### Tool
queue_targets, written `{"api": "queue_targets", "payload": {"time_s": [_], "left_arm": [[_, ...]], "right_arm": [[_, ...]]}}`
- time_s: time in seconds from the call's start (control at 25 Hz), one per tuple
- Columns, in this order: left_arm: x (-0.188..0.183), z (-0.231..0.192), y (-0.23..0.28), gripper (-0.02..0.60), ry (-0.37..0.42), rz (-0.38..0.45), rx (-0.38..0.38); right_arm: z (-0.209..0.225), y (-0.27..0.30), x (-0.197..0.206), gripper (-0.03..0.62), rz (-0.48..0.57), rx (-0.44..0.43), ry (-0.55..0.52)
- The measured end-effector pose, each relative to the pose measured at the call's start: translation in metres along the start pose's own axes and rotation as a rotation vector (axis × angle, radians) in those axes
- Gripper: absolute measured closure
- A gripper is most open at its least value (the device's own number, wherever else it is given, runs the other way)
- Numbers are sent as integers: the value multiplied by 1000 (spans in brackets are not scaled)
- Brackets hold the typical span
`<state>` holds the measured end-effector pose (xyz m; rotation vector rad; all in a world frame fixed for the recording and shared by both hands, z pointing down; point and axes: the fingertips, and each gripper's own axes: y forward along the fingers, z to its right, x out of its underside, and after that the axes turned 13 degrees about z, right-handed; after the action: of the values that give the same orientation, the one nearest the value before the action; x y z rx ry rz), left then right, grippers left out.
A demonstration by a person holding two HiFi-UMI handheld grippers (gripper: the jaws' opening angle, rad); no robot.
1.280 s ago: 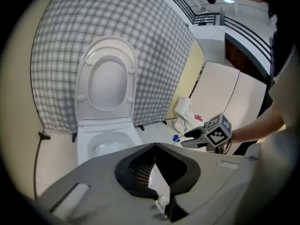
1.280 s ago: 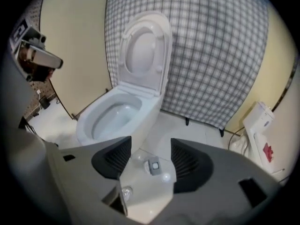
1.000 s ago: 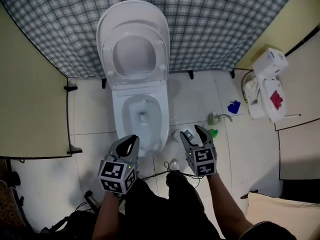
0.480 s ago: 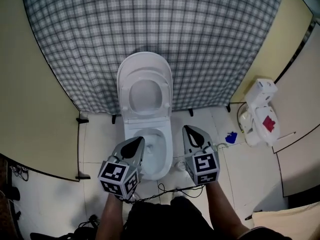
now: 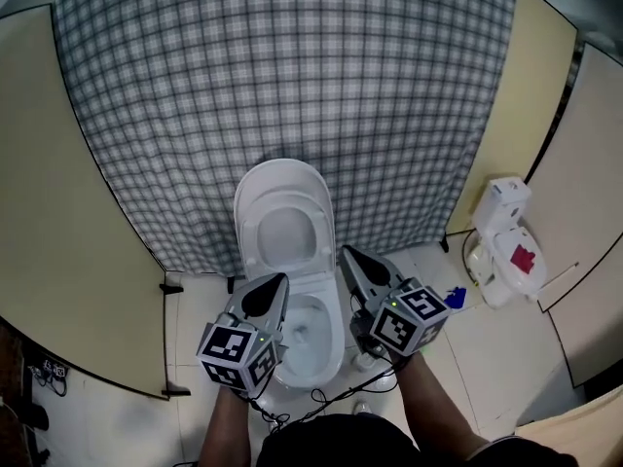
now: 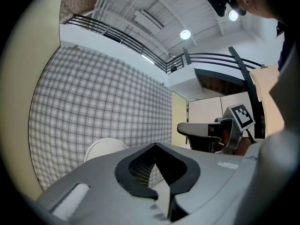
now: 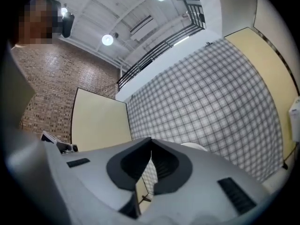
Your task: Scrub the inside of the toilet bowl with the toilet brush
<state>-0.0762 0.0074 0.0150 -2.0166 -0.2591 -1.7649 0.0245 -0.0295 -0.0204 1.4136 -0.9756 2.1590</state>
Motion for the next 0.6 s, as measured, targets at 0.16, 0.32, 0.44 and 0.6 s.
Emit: {"api": "queue_targets", "payload": {"time_s": [0.16,0.32,0.44,0.6], "left_arm": [[-10,3,14,572,-7,30,33],[-14,5,26,572,7,33,47],[-11,17,40,572,20,27,31],[-9,21,52,572,14,-7,-3]], "right_arm": [[-1,11,-1,580,-29,-6,-93],[-9,19,6,579,-80,-70,-136],[-3,15,8,580,-108,-132,-107],[8,17,7,580,-150,-154,-72]]}}
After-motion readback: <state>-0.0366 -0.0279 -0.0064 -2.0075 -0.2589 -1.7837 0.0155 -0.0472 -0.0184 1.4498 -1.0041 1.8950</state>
